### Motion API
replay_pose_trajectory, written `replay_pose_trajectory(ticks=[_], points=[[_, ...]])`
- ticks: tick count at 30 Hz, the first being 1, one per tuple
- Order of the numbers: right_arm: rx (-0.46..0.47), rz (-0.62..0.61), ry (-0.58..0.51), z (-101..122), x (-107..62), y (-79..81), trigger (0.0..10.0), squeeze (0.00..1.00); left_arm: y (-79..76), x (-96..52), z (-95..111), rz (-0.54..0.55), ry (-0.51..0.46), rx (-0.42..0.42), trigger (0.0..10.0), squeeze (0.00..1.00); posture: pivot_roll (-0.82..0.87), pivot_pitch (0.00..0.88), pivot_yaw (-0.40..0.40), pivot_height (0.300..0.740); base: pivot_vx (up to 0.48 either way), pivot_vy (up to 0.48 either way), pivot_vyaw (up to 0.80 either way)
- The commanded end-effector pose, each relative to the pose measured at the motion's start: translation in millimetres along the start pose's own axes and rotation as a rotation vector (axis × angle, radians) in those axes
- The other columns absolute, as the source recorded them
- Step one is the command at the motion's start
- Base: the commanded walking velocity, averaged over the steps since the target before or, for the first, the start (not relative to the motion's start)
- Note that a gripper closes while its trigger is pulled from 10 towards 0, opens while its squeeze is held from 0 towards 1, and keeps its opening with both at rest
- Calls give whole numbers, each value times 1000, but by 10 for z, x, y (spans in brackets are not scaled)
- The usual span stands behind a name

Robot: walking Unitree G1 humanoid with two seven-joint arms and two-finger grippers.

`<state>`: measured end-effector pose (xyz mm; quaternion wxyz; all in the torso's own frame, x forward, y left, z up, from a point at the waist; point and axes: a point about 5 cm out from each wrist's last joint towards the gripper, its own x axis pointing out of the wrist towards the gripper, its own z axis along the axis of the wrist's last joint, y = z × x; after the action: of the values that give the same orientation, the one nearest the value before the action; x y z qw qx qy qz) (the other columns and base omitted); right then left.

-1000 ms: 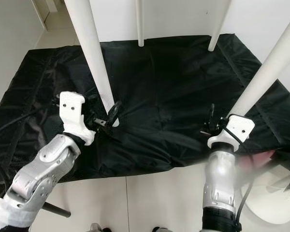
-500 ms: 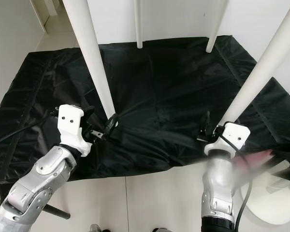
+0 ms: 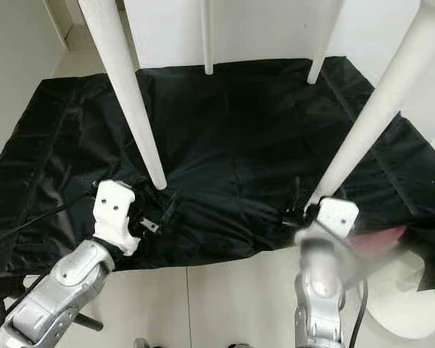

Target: Building children table

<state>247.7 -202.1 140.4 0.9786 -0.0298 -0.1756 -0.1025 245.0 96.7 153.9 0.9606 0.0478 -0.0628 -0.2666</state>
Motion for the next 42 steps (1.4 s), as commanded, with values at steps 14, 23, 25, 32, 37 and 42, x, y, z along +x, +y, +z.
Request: replay_pose_trajectory(ticks=[14,23,25,32,37,42], points=[[-108,176,23,-78,-482,200,10000,0,-133,-181,-194,-233,-9,15,10000,0,3,79,39,740,0,0,0],[-52,499,131,-263,-665,358,10000,0,-81,-304,-260,-284,8,20,10000,0,0,78,38,740,0,0,0],[-49,531,143,-281,-683,371,10000,0,-78,-317,-268,-289,8,30,10000,0,1,78,36,740,0,0,0],[-95,820,248,-494,-795,329,10000,0,4,-550,-466,-379,78,133,10000,0,15,84,25,740,0,0,0],[-115,973,293,-576,-848,282,10000,0,-4,-712,-566,-452,118,166,10000,0,25,90,20,740,0,0,0],[-182,1139,352,-703,-963,205,10000,0,11,-843,-671,-502,156,197,10000,0,34,96,9,740,0,0,0]])
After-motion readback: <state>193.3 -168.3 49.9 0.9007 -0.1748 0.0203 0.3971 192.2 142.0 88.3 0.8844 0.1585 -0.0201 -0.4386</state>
